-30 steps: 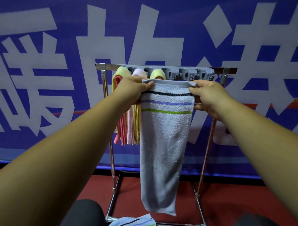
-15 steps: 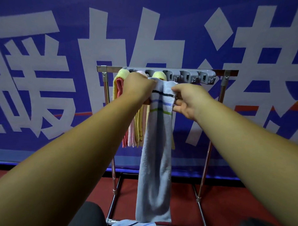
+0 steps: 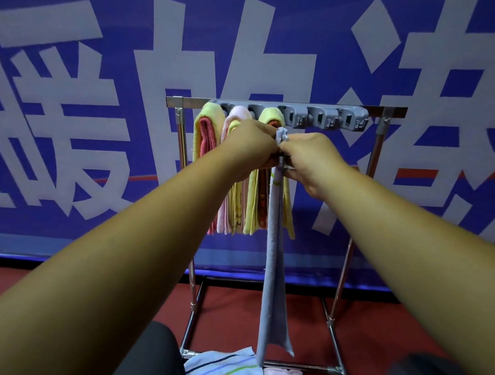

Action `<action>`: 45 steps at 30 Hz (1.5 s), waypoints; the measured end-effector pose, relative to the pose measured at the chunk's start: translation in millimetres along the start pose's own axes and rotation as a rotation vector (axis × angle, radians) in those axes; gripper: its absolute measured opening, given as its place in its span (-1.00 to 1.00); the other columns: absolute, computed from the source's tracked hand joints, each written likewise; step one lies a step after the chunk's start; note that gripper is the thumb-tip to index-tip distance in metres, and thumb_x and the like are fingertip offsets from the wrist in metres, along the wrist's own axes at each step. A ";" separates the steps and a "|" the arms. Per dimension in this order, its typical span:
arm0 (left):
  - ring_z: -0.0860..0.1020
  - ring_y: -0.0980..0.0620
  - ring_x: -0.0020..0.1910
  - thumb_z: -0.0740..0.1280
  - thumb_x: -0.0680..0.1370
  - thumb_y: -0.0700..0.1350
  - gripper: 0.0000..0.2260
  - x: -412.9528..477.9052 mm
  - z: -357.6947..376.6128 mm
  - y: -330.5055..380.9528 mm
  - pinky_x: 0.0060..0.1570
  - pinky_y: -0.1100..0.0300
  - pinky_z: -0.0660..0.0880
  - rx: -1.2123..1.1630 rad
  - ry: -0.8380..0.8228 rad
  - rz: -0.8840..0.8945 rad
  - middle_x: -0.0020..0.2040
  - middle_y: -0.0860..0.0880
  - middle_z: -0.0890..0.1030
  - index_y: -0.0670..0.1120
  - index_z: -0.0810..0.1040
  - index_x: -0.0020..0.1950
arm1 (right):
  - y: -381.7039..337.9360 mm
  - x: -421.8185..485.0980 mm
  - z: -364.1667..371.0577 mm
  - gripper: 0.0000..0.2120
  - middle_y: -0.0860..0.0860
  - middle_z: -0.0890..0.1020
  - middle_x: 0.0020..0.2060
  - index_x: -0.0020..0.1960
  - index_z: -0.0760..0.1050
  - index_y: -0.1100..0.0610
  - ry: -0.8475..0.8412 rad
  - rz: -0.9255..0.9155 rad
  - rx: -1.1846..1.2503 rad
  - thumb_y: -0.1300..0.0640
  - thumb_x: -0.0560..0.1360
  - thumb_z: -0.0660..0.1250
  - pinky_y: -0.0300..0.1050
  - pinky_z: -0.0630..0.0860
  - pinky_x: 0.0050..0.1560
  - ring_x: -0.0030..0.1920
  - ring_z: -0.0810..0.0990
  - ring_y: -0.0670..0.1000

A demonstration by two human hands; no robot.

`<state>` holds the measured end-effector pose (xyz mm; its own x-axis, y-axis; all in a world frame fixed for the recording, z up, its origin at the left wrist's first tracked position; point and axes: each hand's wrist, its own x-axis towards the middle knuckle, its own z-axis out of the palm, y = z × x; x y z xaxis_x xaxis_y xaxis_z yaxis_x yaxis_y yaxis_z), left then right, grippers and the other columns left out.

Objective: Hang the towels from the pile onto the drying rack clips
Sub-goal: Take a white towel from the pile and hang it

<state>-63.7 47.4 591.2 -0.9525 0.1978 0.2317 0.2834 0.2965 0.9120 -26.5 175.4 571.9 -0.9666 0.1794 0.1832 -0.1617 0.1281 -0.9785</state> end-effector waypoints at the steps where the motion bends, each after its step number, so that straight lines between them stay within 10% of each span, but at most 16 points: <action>1: 0.74 -0.15 0.03 0.39 0.59 -0.36 -0.77 1.0 -0.9 -2.7 0.11 -0.06 0.70 0.020 -0.024 0.006 0.04 -0.25 0.72 -0.17 0.70 0.19 | 0.7 1.6 -1.1 -0.80 0.34 0.69 0.14 0.17 0.67 0.18 -0.009 -0.003 0.013 0.13 0.62 0.36 0.33 0.69 0.13 0.14 0.73 0.30; 14: 0.65 0.17 0.02 0.52 0.59 -0.01 -0.85 -13.5 -2.0 -31.7 0.06 0.13 0.59 -0.016 -0.068 0.145 -0.03 0.12 0.69 0.05 0.59 0.07 | -3.7 1.4 -25.5 -0.84 0.15 0.78 0.00 0.19 0.62 0.15 0.073 -0.004 0.178 0.22 0.69 0.29 0.17 0.76 -0.08 -0.06 0.81 0.12; 19: 0.60 -0.10 0.38 0.59 0.50 0.07 -0.47 -16.6 -5.3 -57.5 0.46 -0.15 0.45 -0.173 -0.370 -0.088 0.32 -0.04 0.68 -0.12 0.60 0.39 | -10.6 8.3 -42.3 -0.80 0.13 0.79 0.01 0.24 0.60 0.23 0.027 0.033 0.355 0.19 0.74 0.24 0.10 0.74 -0.12 -0.01 0.81 0.12; 27: 0.62 -0.16 0.26 0.39 0.67 -0.12 -0.65 -24.5 17.0 -70.7 0.38 -0.15 0.51 -0.386 -0.467 -0.048 0.30 -0.18 0.66 -0.18 0.55 0.44 | -2.0 21.2 -61.7 -0.75 0.14 0.79 -0.03 0.35 0.55 0.26 0.109 0.079 0.524 0.18 0.75 0.23 -0.06 0.70 -0.27 -0.13 0.81 0.07; 34: 0.64 -0.25 0.29 0.34 0.71 -0.13 -0.64 -10.0 28.2 -44.8 0.29 -0.22 0.58 -0.597 -0.408 -0.007 0.34 -0.27 0.63 -0.11 0.48 0.51 | 47.9 3.6 -68.1 -0.01 0.24 0.69 0.28 0.66 0.18 0.19 -0.198 0.334 0.535 -0.54 0.55 0.12 0.26 0.69 0.11 0.23 0.71 0.29; 36: 0.65 -0.25 0.29 0.32 0.71 -0.13 -0.67 -1.3 28.9 -39.2 0.27 -0.24 0.59 -0.614 -0.349 -0.041 0.32 -0.27 0.65 -0.08 0.49 0.48 | 60.4 -9.6 -62.7 -0.02 0.22 0.66 0.33 0.62 0.34 0.14 -0.286 0.294 0.493 -0.59 0.53 0.04 0.26 0.61 0.30 0.35 0.65 0.27; 45: 0.76 -0.13 0.02 0.26 0.73 -0.17 -0.70 30.7 21.8 -19.6 -0.03 -0.02 0.71 -0.568 -0.126 -0.167 0.06 -0.21 0.75 -0.26 0.46 0.43 | 80.1 -26.8 -52.2 -0.60 0.23 0.72 0.23 0.44 0.52 0.27 -0.254 0.190 0.380 0.13 0.66 0.39 0.26 0.60 0.35 0.23 0.72 0.23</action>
<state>-96.1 68.0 573.1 -0.9486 0.3109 0.0591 -0.0062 -0.2050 0.9788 -3.1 231.7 493.6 -0.9963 -0.0845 0.0153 0.0070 -0.2574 -0.9663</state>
